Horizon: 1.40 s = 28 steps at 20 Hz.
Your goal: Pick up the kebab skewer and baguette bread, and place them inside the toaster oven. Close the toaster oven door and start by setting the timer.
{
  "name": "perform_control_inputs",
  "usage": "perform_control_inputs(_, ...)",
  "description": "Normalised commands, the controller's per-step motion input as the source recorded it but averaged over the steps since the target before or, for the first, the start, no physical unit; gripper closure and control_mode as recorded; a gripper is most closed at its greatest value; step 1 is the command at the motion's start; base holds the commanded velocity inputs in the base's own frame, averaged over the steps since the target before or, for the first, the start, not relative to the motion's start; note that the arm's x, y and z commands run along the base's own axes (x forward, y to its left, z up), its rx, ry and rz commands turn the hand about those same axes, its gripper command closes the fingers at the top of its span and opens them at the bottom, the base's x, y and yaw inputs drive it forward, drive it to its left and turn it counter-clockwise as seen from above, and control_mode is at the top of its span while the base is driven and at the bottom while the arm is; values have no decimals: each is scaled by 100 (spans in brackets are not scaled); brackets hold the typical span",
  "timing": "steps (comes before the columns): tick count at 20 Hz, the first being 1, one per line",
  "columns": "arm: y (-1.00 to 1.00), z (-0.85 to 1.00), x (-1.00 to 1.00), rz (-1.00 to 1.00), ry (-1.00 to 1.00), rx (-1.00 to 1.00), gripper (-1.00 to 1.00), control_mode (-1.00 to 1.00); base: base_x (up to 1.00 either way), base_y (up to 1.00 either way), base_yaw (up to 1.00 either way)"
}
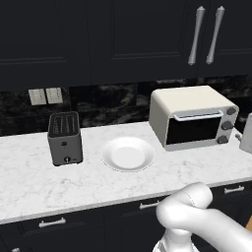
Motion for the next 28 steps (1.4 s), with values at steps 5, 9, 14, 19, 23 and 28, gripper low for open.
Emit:
perform_control_inputs(5, 0, -12, 33, -7, 0, -2, -100, -100, 0, 0, 0)
perform_control_inputs(9, 0, -14, 17, -2, 0, 0, -100, -100, 0, 0, 0)
perform_control_inputs(14, 0, -16, 5, 0, 0, -1, -100, -100, 0, 0, 0)
perform_control_inputs(19, 0, -5, 17, 0, 0, 0, -100, -100, 0, 0, 0)
perform_control_inputs(23, -2, -2, 22, 0, 0, 0, -100, -100, 0, 0, 0)
perform_control_inputs(28, -12, -8, 13, 0, 0, 0, -100, -100, 0, 0, 0)
